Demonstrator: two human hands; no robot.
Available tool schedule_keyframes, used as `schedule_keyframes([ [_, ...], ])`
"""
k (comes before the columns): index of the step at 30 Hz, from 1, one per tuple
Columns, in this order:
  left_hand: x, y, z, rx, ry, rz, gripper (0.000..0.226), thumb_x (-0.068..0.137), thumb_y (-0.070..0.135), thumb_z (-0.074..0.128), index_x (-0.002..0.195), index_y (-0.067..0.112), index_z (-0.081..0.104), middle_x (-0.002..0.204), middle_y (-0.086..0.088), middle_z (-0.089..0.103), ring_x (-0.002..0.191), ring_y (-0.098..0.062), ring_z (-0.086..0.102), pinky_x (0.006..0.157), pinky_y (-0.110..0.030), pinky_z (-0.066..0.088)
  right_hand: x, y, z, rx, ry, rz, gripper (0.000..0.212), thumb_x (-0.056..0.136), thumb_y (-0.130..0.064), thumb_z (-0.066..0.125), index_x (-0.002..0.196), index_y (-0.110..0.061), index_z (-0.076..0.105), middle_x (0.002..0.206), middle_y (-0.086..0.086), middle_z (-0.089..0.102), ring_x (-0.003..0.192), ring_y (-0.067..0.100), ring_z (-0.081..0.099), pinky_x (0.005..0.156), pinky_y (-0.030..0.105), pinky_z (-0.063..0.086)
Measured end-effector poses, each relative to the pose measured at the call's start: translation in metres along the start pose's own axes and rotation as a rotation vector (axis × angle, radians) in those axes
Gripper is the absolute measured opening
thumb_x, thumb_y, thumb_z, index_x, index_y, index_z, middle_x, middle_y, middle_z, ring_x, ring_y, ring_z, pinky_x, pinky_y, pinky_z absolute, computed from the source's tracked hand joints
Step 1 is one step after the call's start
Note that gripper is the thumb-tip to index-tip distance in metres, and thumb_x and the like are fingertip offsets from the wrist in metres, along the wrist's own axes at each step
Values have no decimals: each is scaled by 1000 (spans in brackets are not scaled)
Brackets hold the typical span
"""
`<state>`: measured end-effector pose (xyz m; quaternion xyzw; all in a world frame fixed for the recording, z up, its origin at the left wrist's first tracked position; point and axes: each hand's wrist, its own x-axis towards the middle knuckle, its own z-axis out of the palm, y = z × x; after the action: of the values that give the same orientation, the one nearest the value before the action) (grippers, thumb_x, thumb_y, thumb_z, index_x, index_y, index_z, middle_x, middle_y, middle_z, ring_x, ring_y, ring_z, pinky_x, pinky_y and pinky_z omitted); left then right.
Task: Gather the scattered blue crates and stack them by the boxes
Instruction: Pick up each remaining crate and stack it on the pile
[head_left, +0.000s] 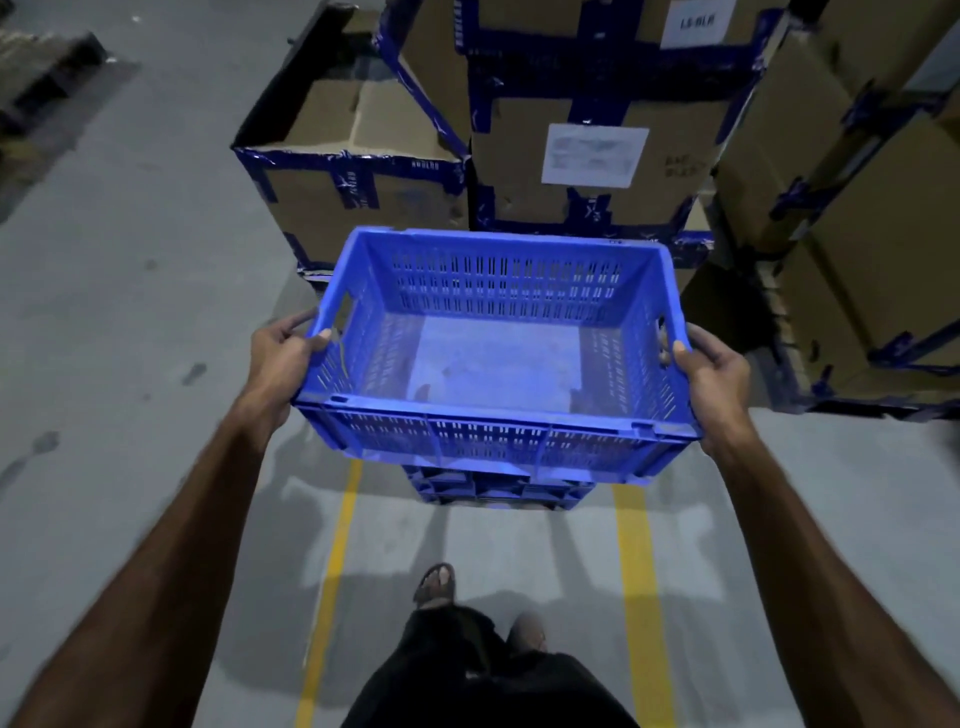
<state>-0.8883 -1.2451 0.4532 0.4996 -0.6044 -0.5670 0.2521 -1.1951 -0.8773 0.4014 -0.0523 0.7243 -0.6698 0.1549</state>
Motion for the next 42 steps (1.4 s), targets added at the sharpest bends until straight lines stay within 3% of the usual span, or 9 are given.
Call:
schedule_keyframes([
  [3,28,2,10,-4,-35,3,38,94,-2,63,128,15,64,69,10,75,56,-1,68,56,-20,56,6,3,10,16,38,-10,46,97,-16,66,140,-2,57,83,-2,77,89,22,69,95,45,56],
  [6,53,1,18,-7,-57,19,41,93,-1,64,132,8,65,100,-13,74,62,-3,68,78,-32,59,14,4,19,23,92,-24,42,98,-14,65,137,1,57,76,-7,77,89,24,67,96,47,55],
  [13,93,-8,30,-50,-91,-4,40,93,0,65,131,9,66,117,-22,72,96,-33,71,98,-54,56,26,9,31,-12,111,-25,46,98,-21,67,137,-1,58,89,-5,79,93,23,70,96,48,57],
  [17,103,-13,35,-77,-78,-11,37,93,-1,65,126,16,67,111,-12,74,105,-36,72,97,-50,57,27,15,36,-59,121,-50,45,99,-22,66,138,-1,58,85,-10,78,89,18,70,89,38,58],
  [22,110,-24,36,-44,-82,58,40,93,-4,64,131,9,64,88,22,76,83,-7,73,89,-31,59,29,23,36,-76,115,-48,48,98,-25,67,140,-4,57,88,-12,79,93,21,71,89,36,58],
  [26,108,-25,37,-8,-104,89,42,93,-1,66,133,15,64,98,19,76,98,-17,72,94,-36,58,31,26,35,-120,117,-31,50,98,-23,67,144,-6,55,97,-5,79,95,19,72,92,38,59],
  [32,98,-34,32,588,13,383,53,87,44,67,135,22,67,137,-8,64,125,-33,56,110,-46,44,24,22,29,-372,61,-78,48,94,-35,63,138,-16,62,132,5,69,121,22,66,107,49,50],
  [36,67,-40,27,849,35,606,44,89,46,68,126,22,72,139,-15,55,123,-37,45,105,-49,41,-11,9,25,-789,122,-209,57,92,-40,62,137,-6,60,142,21,56,131,39,52,110,49,43],
  [42,41,-64,8,1023,-55,769,50,94,58,49,109,21,79,128,-5,66,133,-32,47,93,-50,44,-75,23,38,-1052,-99,-463,26,103,-38,54,120,-26,70,124,-4,67,119,21,60,105,41,27],
])
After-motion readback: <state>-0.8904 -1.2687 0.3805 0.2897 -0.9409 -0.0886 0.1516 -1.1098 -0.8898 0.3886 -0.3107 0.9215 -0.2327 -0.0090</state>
